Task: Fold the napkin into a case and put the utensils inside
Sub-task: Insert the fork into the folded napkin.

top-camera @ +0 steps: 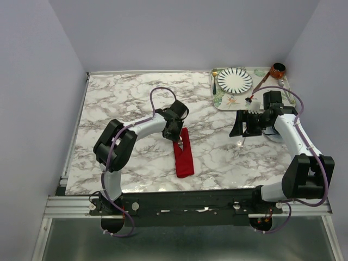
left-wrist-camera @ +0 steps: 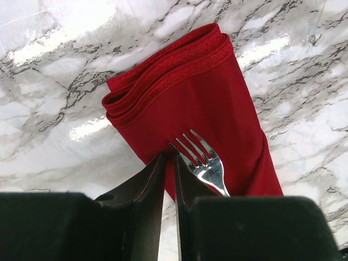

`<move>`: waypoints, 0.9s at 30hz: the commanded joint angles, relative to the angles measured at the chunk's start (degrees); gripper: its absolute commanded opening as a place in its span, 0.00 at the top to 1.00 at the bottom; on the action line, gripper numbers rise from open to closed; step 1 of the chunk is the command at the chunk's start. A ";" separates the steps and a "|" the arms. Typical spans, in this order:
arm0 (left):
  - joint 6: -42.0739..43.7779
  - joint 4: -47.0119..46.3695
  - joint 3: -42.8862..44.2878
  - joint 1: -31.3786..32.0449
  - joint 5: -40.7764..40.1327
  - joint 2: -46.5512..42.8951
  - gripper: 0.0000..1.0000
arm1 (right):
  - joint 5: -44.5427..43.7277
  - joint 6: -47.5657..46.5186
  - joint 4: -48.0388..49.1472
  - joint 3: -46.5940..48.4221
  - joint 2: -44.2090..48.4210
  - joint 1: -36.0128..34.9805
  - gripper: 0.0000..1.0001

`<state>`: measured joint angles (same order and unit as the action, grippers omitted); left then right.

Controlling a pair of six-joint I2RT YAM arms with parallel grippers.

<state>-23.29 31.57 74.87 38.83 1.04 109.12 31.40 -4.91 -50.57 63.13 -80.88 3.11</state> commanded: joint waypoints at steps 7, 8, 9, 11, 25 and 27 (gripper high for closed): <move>-0.44 0.42 1.95 0.72 -1.04 1.36 0.69 | 0.51 0.34 0.82 -0.03 0.46 0.49 0.13; -0.35 0.42 1.86 0.81 -1.04 1.36 0.69 | 0.59 0.34 0.91 -0.12 0.46 0.49 0.13; -0.44 0.33 1.86 0.90 -1.04 1.36 0.69 | 0.59 0.34 0.82 -0.12 0.55 0.49 0.13; -0.35 0.33 1.77 0.90 0.37 1.36 0.68 | 0.51 0.42 0.82 -0.12 0.55 0.49 0.13; -0.35 1.74 2.21 1.16 -4.63 0.13 0.68 | 0.68 0.25 0.91 -0.47 0.99 0.49 0.12; -0.18 1.74 1.95 1.16 -6.13 -0.31 0.69 | 0.77 0.34 0.82 -0.47 0.90 0.49 0.12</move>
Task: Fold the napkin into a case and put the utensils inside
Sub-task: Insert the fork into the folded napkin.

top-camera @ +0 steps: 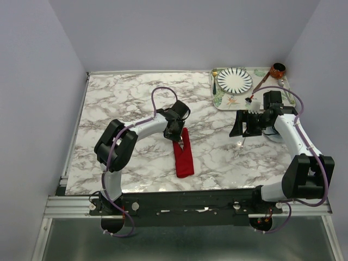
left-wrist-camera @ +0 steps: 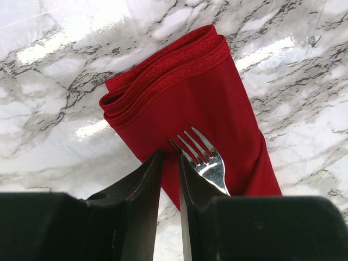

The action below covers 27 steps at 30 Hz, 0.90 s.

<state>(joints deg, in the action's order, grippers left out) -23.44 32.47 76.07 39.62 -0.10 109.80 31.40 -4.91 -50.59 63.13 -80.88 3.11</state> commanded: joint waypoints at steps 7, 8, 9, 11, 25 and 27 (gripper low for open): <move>0.24 0.67 0.92 0.46 -5.88 -0.11 0.70 | 0.86 0.34 0.93 -0.64 0.90 0.49 0.12; 0.24 0.75 1.35 0.38 -5.97 -0.02 0.70 | 0.77 0.34 0.93 -0.73 0.99 0.49 0.12; 0.33 0.67 1.45 0.37 -6.05 0.41 0.70 | 0.77 0.34 1.02 -0.82 1.08 0.49 0.12; 0.41 0.84 1.97 0.37 -5.97 0.68 0.70 | 0.77 0.34 1.02 -0.91 1.16 0.49 0.12; -2.66 1.29 -2.59 0.46 -7.55 -8.98 0.66 | 1.47 0.43 1.11 -1.08 0.90 0.49 0.12; -3.28 1.28 -3.47 0.37 -8.25 -8.38 0.58 | 1.56 0.60 1.19 -1.00 0.73 0.49 0.12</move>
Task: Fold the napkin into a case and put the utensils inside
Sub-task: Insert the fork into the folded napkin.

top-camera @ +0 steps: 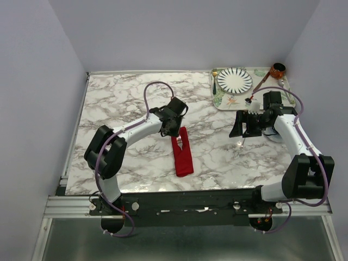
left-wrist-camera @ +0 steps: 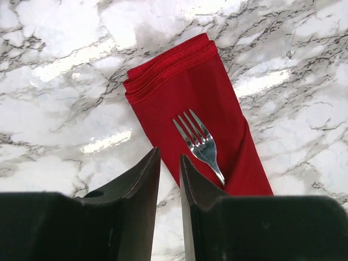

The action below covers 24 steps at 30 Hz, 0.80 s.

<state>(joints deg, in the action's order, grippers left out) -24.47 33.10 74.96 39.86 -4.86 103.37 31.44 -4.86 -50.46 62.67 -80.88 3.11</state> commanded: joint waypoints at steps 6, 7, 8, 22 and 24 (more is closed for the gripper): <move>-3.04 0.82 -1.66 -0.04 -5.24 1.03 0.48 | 0.99 0.56 0.80 -0.45 1.25 0.49 0.11; -3.21 0.74 -1.48 -0.04 -5.33 1.39 0.48 | 0.99 0.47 0.89 -0.62 1.34 0.49 0.11; -3.30 0.74 -1.05 -0.13 -5.25 1.65 0.47 | 0.82 0.47 0.80 -0.71 1.60 0.49 0.11; -3.13 -0.05 -0.16 -0.22 -5.25 5.17 0.47 | 0.02 0.56 0.80 -1.33 2.31 0.58 0.11; -3.04 -0.06 0.10 -0.13 -5.24 5.70 0.47 | -0.06 0.64 0.80 -1.33 2.40 0.58 0.11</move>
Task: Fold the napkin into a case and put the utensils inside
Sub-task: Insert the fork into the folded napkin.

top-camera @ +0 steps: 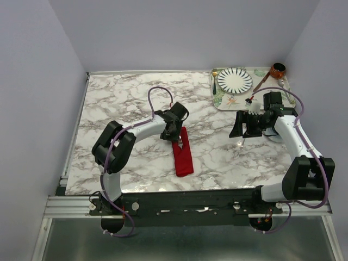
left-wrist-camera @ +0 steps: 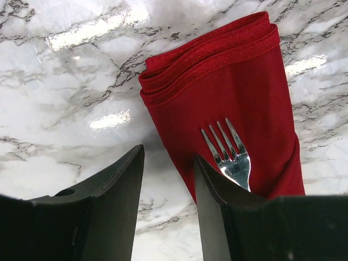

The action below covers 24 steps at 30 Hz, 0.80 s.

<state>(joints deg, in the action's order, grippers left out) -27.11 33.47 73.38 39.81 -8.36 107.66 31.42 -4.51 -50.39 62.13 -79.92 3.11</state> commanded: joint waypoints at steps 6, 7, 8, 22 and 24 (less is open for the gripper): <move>-0.31 -0.51 2.73 -0.26 -0.87 2.47 0.46 | -0.22 0.21 0.82 -0.69 1.35 0.49 0.11; -0.31 -0.51 2.82 -0.17 -0.69 2.64 0.46 | -0.22 0.21 0.82 -0.69 1.35 0.58 0.11; -0.31 -0.60 2.99 -0.17 -0.61 2.65 0.46 | -0.22 0.21 0.73 -0.69 1.26 0.58 0.11; -0.40 -0.60 4.40 -0.26 -0.25 2.56 0.44 | 0.22 0.21 0.64 -0.17 0.38 0.58 0.11; -0.40 -0.69 4.75 -0.26 -0.60 2.65 0.45 | 0.22 0.21 0.56 -0.17 0.38 0.58 0.10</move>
<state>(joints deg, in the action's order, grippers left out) -27.09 33.30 76.20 39.72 -8.29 109.78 31.42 -4.51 -50.39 62.13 -79.92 3.14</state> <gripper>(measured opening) 0.556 0.894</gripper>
